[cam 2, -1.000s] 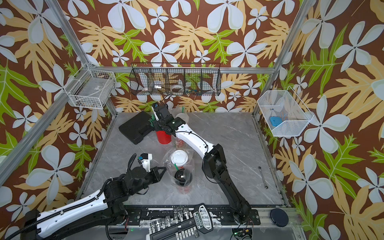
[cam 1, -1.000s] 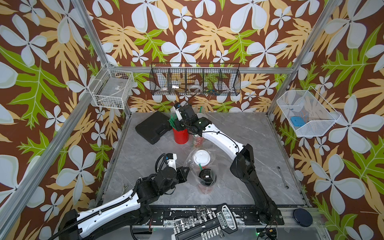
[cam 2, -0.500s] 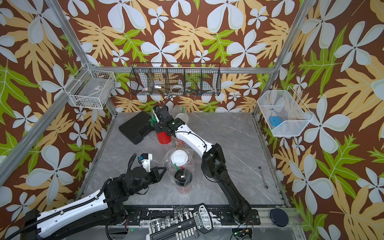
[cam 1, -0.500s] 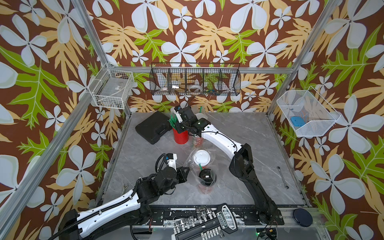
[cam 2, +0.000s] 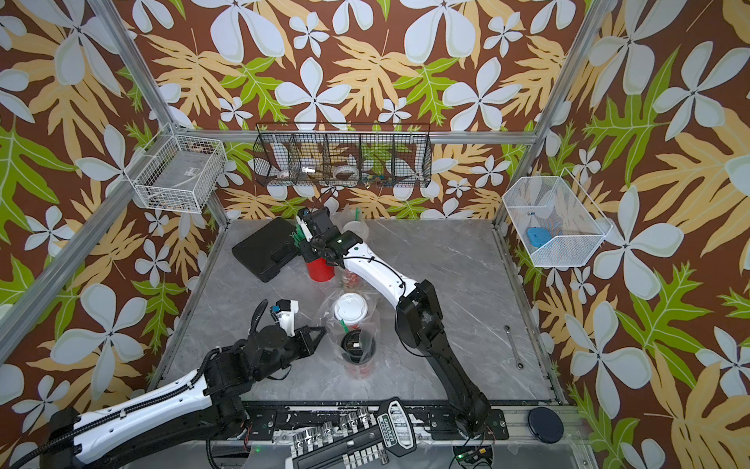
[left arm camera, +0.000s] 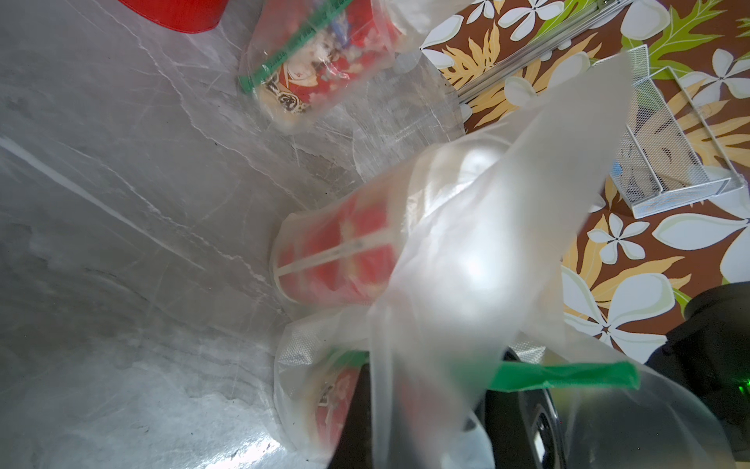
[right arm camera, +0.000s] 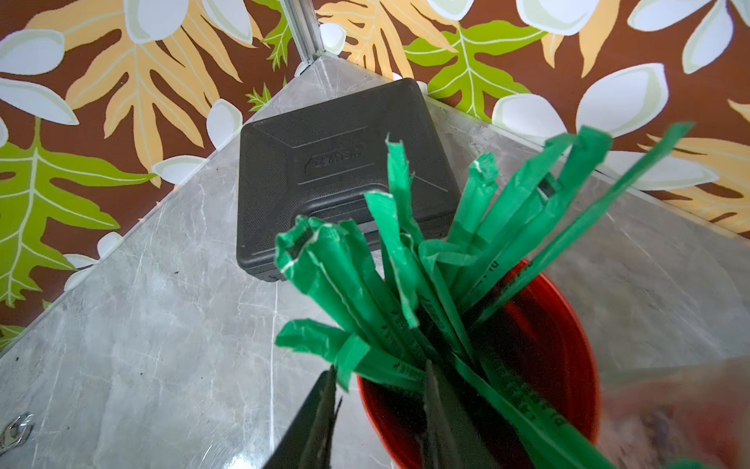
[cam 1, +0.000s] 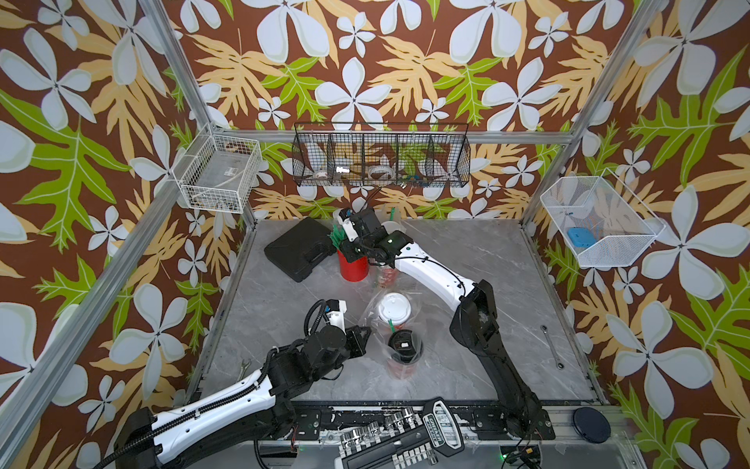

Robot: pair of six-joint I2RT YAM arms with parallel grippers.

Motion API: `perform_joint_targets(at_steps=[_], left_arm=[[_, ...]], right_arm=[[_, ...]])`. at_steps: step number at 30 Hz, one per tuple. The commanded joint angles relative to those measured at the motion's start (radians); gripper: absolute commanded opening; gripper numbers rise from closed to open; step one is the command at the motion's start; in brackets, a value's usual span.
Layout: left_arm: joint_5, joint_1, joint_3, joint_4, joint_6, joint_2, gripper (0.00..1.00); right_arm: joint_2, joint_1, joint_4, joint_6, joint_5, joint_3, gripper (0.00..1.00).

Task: Pack milk tea into plastic carrier bags
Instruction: Pick up the straw from the container.

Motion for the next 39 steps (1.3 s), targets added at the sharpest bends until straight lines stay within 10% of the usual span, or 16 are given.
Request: perform_joint_targets(at_steps=[1,39], left_arm=[[0.001,0.0,0.011,0.024,0.005,0.004,0.0],[-0.003,0.001,0.016,0.03,0.009,0.011,0.0]], right_arm=[[-0.003,-0.001,0.03,0.028,0.047,0.001,0.36],[-0.039,-0.032,0.146,0.14,0.042,0.01,0.0]])
